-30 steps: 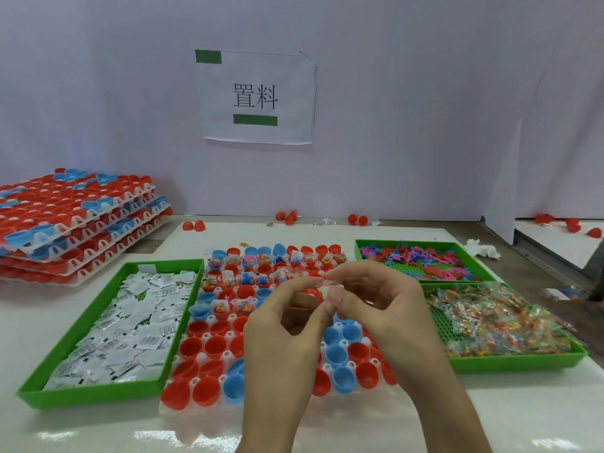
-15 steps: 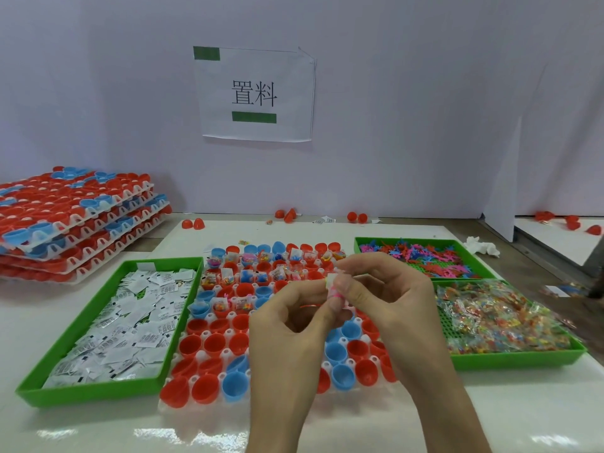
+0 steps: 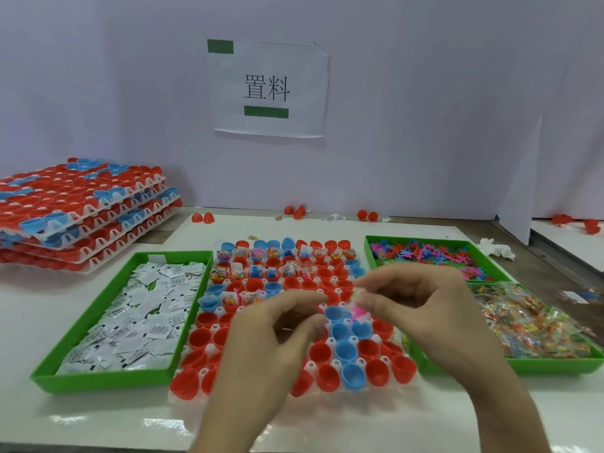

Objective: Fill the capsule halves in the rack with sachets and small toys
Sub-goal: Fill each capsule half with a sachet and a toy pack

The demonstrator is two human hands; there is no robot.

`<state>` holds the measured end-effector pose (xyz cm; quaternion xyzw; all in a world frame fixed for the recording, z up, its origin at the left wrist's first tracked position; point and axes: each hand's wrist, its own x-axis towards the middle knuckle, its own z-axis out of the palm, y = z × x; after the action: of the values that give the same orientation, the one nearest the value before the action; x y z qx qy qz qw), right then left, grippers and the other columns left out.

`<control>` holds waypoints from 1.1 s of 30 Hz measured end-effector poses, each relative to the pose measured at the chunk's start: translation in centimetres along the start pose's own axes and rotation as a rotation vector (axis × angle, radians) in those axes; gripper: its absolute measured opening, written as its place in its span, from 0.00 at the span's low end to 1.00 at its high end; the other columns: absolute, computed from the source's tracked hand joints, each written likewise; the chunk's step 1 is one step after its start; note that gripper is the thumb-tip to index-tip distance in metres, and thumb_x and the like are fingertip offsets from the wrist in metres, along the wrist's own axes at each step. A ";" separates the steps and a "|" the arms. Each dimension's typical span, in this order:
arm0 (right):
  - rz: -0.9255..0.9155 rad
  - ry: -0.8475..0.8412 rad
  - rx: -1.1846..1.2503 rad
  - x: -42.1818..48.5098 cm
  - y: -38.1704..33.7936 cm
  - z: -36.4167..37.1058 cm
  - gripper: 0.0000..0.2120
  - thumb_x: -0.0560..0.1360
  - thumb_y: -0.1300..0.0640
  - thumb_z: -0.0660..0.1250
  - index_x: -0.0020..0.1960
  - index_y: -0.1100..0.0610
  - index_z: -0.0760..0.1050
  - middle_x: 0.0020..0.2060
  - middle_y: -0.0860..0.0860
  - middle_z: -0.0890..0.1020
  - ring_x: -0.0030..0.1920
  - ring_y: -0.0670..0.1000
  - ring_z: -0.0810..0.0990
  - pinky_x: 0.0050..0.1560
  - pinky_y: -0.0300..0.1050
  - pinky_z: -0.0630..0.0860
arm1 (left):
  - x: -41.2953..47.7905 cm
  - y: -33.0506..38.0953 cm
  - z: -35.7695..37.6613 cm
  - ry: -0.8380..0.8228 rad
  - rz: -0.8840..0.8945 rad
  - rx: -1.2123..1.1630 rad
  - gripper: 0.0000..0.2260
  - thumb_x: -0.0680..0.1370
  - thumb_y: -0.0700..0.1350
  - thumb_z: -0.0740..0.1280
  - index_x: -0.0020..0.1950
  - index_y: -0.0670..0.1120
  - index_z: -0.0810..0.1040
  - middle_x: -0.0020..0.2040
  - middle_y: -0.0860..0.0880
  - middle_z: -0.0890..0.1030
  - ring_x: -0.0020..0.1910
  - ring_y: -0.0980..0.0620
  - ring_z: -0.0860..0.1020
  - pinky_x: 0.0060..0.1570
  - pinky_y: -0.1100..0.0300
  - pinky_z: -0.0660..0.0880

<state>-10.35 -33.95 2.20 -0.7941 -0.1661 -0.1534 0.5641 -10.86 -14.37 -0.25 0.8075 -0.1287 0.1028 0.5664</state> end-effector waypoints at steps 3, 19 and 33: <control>0.006 0.126 -0.083 2.3 0.7 -0.4 0.08 0.66 0.52 0.77 0.45 0.46 0.85 0.38 0.42 0.87 0.40 0.41 0.86 0.41 0.30 0.79 | 1.2 -2.5 -4.4 0.167 -0.010 0.062 0.10 0.75 0.40 0.71 0.47 0.57 0.84 0.40 0.60 0.85 0.41 0.62 0.83 0.38 0.70 0.77; 0.051 0.054 -0.627 13.8 11.2 4.5 0.03 0.72 0.53 0.77 0.46 0.49 0.86 0.41 0.45 0.86 0.38 0.37 0.79 0.44 0.39 0.81 | 4.0 -11.3 -11.4 0.104 -0.344 0.806 0.10 0.77 0.45 0.71 0.58 0.50 0.82 0.63 0.47 0.78 0.62 0.45 0.75 0.61 0.46 0.72; 0.146 -0.130 -0.736 13.5 11.3 5.0 0.02 0.72 0.53 0.76 0.45 0.48 0.84 0.43 0.44 0.84 0.46 0.44 0.81 0.61 0.54 0.78 | 3.8 -11.3 -11.2 0.232 -0.325 0.679 0.06 0.75 0.42 0.74 0.43 0.53 0.80 0.53 0.47 0.79 0.42 0.53 0.73 0.42 0.56 0.68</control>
<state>6.99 -31.48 -3.14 -0.9614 -0.0782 -0.1116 0.2391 -3.83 -0.54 -5.30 0.9418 0.1070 0.1387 0.2869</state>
